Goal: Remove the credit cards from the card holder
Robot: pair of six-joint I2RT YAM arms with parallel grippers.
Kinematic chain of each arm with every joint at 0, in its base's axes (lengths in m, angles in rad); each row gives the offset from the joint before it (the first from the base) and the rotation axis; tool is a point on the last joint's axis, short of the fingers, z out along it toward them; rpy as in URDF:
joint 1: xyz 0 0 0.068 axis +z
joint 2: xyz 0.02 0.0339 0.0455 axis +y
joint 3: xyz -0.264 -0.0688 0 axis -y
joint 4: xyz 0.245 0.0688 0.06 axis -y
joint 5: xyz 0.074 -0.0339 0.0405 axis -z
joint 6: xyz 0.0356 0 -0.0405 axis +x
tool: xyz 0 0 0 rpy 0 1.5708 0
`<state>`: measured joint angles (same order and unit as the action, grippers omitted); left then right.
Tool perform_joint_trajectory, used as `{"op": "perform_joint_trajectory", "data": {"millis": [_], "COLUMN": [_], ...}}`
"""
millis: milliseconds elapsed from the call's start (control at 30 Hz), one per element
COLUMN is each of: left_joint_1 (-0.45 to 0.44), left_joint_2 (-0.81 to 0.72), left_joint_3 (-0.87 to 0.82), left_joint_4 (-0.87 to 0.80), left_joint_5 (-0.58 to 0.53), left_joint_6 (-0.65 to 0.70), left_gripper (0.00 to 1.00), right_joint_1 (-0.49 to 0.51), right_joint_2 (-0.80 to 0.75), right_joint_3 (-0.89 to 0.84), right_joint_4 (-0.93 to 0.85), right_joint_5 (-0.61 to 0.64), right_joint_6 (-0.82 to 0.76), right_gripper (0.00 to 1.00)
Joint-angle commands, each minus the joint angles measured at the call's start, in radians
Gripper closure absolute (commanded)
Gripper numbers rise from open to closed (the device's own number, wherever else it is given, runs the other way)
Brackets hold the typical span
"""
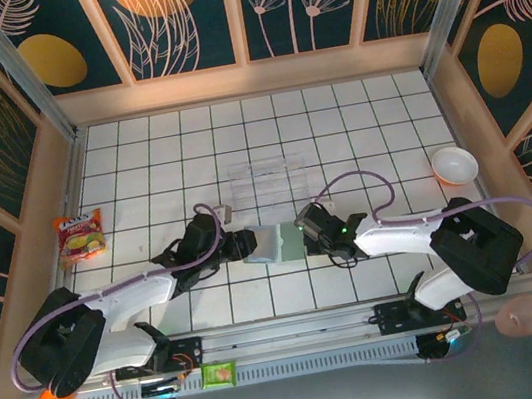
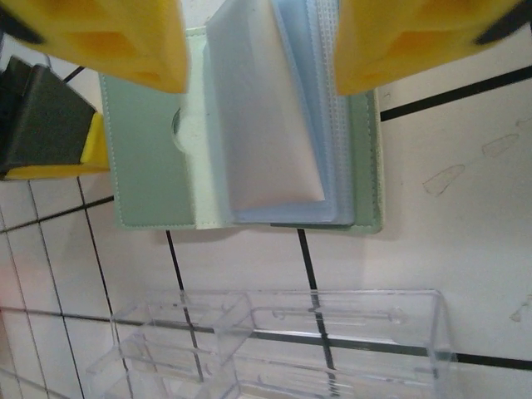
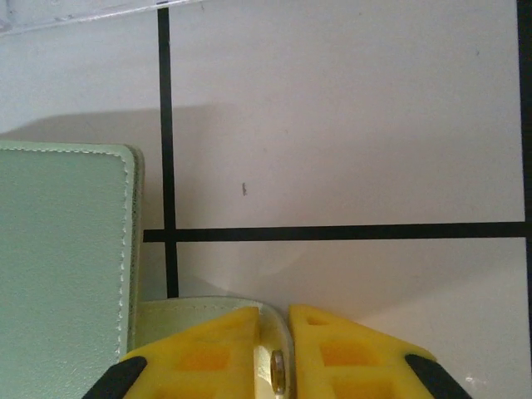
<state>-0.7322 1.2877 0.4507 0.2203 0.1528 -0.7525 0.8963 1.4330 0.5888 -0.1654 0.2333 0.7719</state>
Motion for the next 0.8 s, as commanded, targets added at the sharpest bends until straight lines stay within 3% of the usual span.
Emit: {"op": "perform_joint_trajectory", "data": {"millis": [0, 100, 300, 400, 600, 767], "left_joint_1": [-0.016, -0.027, -0.049, -0.054, -0.07, -0.079], "left_joint_2": [0.035, 0.047, 0.094, 0.097, 0.12, 0.126], "left_joint_3": [0.023, 0.017, 0.068, 0.048, 0.073, 0.066], "left_joint_4": [0.028, 0.062, -0.038, 0.012, -0.057, -0.023], "left_joint_5": [0.016, 0.03, -0.031, 0.008, -0.04, 0.008], "left_joint_6": [0.022, 0.018, 0.051, 0.042, 0.044, 0.038], "left_gripper": [0.61, 0.58, 0.57, 0.55, 0.54, 0.54], "right_joint_1": [-0.005, -0.005, -0.005, -0.005, -0.006, -0.006], "right_joint_2": [-0.025, -0.01, -0.004, -0.003, -0.014, -0.014], "right_joint_3": [-0.01, -0.009, -0.015, -0.011, -0.009, -0.009], "right_joint_4": [-0.026, -0.022, 0.02, 0.02, 0.024, 0.03], "right_joint_5": [0.049, 0.046, 0.023, 0.024, 0.021, 0.023], "right_joint_6": [0.008, 0.0, -0.003, -0.008, -0.013, -0.012], "right_gripper": [0.8, 0.75, 0.75, 0.74, 0.74, 0.74]}}
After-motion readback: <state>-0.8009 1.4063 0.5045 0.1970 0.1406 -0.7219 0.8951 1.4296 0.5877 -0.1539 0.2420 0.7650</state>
